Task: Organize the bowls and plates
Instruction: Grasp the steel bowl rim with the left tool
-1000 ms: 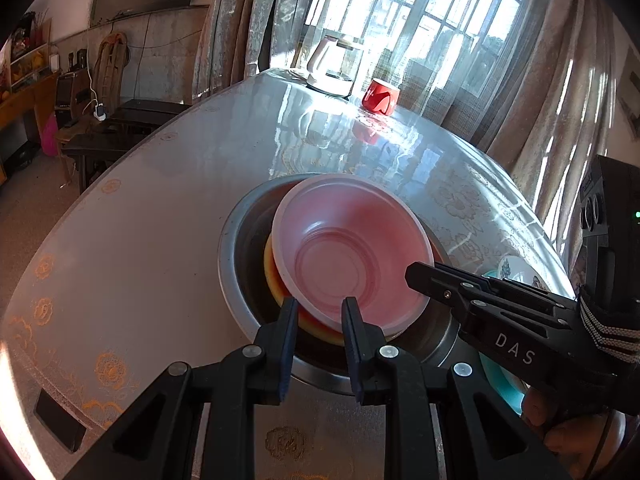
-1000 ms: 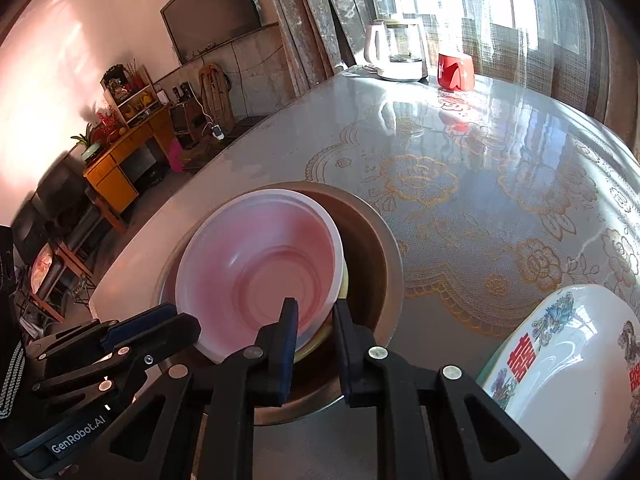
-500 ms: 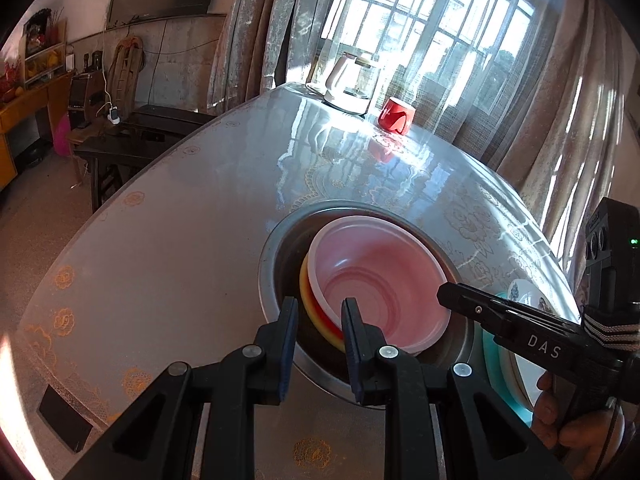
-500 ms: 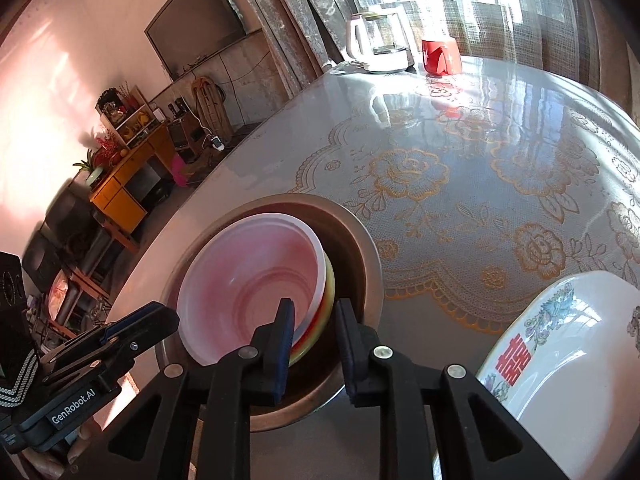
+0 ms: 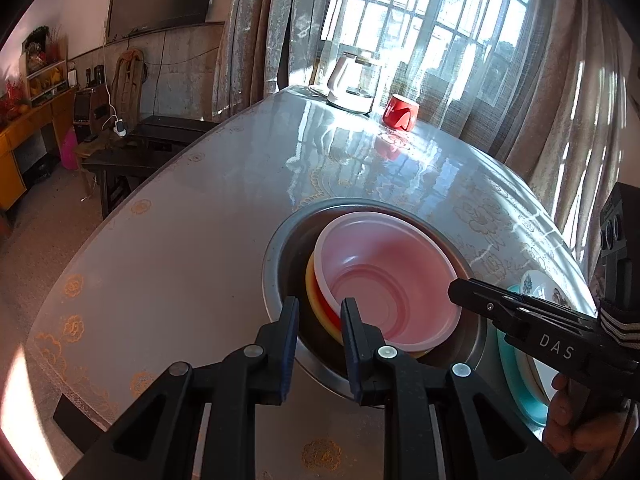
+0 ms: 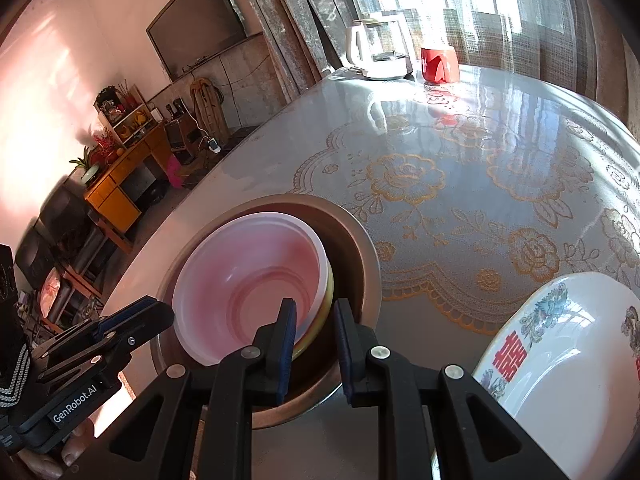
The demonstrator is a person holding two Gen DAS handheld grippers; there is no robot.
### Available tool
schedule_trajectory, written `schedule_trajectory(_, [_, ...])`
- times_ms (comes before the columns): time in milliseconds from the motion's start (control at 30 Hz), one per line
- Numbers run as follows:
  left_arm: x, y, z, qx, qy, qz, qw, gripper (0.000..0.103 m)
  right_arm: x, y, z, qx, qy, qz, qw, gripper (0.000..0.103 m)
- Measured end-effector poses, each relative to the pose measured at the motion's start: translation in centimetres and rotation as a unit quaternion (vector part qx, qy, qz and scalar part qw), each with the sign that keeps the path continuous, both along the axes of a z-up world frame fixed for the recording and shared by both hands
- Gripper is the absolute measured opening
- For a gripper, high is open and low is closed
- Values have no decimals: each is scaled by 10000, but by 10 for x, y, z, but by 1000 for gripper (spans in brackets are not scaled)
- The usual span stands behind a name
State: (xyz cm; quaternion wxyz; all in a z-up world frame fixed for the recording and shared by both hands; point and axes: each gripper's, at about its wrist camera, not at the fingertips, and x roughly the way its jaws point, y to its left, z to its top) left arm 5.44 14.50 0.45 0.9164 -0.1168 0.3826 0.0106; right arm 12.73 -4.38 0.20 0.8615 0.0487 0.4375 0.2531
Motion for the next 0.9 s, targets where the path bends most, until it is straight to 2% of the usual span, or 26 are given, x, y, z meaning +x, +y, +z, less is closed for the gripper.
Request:
schedule_trajectory(333, [-2,6,-1,-118,-96,164,9997,22,-4,-14,7,137,-84,-172,9997,28])
schedule_trajectory(667, [0,2,1,4,-78,197,9998,22,-7,-41,1,231,-31,-453,9987,29])
schedule_trajectory(900, [1,12,-2,-69,39,400,9992,22,-14,-42,-3,175,65,-237,9995,29])
